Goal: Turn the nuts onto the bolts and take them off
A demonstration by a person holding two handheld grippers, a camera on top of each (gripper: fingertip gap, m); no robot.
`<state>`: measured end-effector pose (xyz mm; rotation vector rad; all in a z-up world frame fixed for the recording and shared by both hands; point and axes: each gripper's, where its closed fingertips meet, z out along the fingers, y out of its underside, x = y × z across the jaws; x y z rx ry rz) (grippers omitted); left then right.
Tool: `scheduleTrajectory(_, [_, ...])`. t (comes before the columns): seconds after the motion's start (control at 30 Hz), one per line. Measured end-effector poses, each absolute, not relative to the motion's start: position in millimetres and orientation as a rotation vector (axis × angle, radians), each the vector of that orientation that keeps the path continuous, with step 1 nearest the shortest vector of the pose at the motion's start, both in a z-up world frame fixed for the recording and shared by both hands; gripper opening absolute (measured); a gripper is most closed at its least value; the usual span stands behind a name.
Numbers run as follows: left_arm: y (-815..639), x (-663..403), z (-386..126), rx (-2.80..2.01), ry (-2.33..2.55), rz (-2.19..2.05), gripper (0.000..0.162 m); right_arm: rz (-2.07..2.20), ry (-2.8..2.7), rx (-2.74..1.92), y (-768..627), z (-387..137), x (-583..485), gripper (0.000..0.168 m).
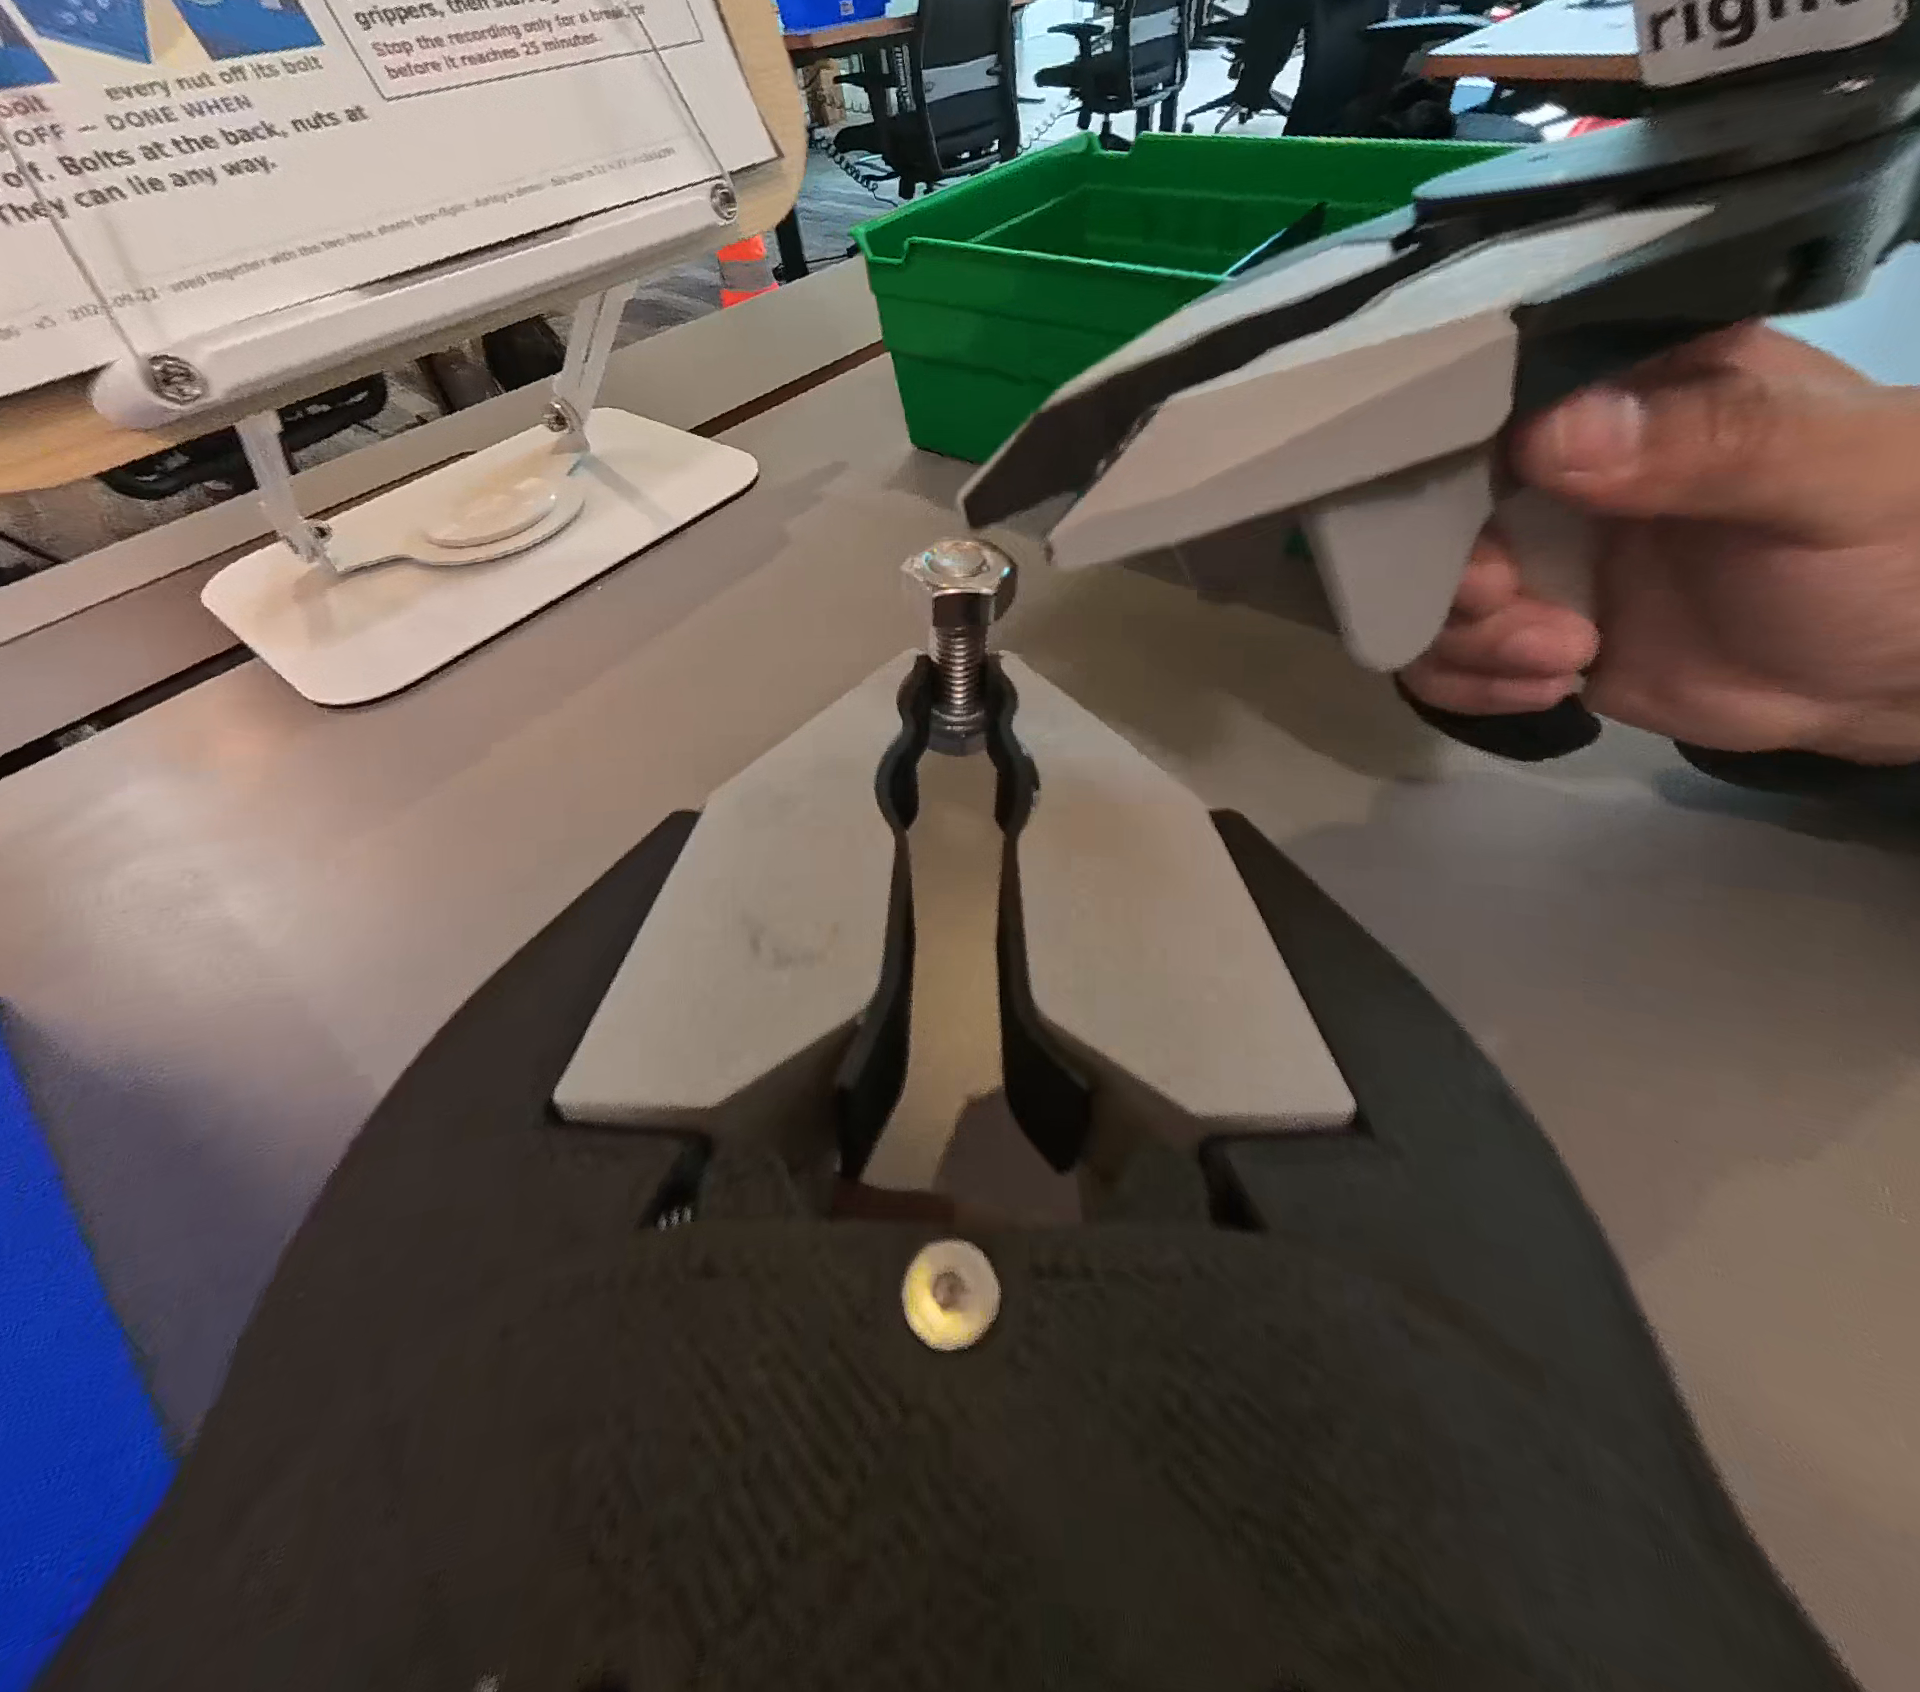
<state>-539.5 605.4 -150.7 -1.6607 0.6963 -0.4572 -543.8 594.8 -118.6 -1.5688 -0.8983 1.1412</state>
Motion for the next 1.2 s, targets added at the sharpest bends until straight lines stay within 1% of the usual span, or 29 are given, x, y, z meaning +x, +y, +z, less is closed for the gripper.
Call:
scheduleTrajectory(0.03, [603, -536, -151, -1.658, 0.704, -0.478, 0.007, 1.155, -0.924, -1.567, 590, -121, -548, 0.023])
scheduleTrajectory(0.13, [591, -519, -150, -1.62, 0.777, -0.517, 0.007, 1.189, -0.954, -1.554, 579, -124, -563, 0.043])
scheduleTrajectory(0.17, [588, -514, -151, -1.62, 0.798, -0.508, 0.007, 1.197, -0.96, -1.55, 576, -124, -566, 0.045])
scheduleTrajectory(0.33, [597, -528, -149, -1.634, 0.748, -0.453, 0.007, 1.124, -0.915, -1.546, 588, -118, -552, 0.037])
scheduleTrajectory(0.4, [606, -541, -149, -1.651, 0.707, -0.419, 0.007, 1.103, -0.885, -1.552, 596, -116, -544, 0.031])
scheduleTrajectory(0.5, [605, -539, -148, -1.652, 0.695, -0.471, 0.007, 1.122, -0.917, -1.554, 592, -119, -546, 0.025])
scheduleTrajectory(0.53, [600, -533, -147, -1.639, 0.715, -0.499, 0.006, 1.136, -0.932, -1.553, 588, -120, -551, 0.027])
scheduleTrajectory(0.6, [591, -519, -148, -1.624, 0.763, -0.531, 0.007, 1.152, -0.953, -1.532, 580, -121, -561, 0.04])
scheduleTrajectory(0.67, [584, -508, -150, -1.624, 0.796, -0.55, 0.007, 1.138, -0.97, -1.53, 576, -122, -565, 0.043])
scheduleTrajectory(0.73, [587, -512, -149, -1.62, 0.789, -0.52, 0.007, 1.088, -0.968, -1.537, 581, -122, -561, 0.036])
scheduleTrajectory(0.87, [602, -536, -149, -1.651, 0.713, -0.459, 0.007, 1.085, -0.904, -1.536, 593, -115, -546, 0.034])
scheduleTrajectory(0.97, [603, -537, -146, -1.652, 0.689, -0.507, 0.007, 1.117, -0.92, -1.533, 591, -115, -546, 0.028])
scheduleTrajectory(1.0, [601, -534, -147, -1.651, 0.706, -0.508, 0.007, 1.129, -0.941, -1.527, 586, -117, -550, 0.029])
scheduleTrajectory(1.1, [590, -517, -151, -1.632, 0.781, -0.536, 0.007, 1.142, -0.962, -1.506, 577, -118, -563, 0.045])
scheduleTrajectory(1.17, [585, -509, -150, -1.631, 0.79, -0.575, 0.007, 1.135, -0.966, -1.517, 576, -119, -565, 0.045])
scheduleTrajectory(1.2, [586, -510, -149, -1.627, 0.786, -0.567, 0.007, 1.118, -0.962, -1.523, 578, -118, -563, 0.041])
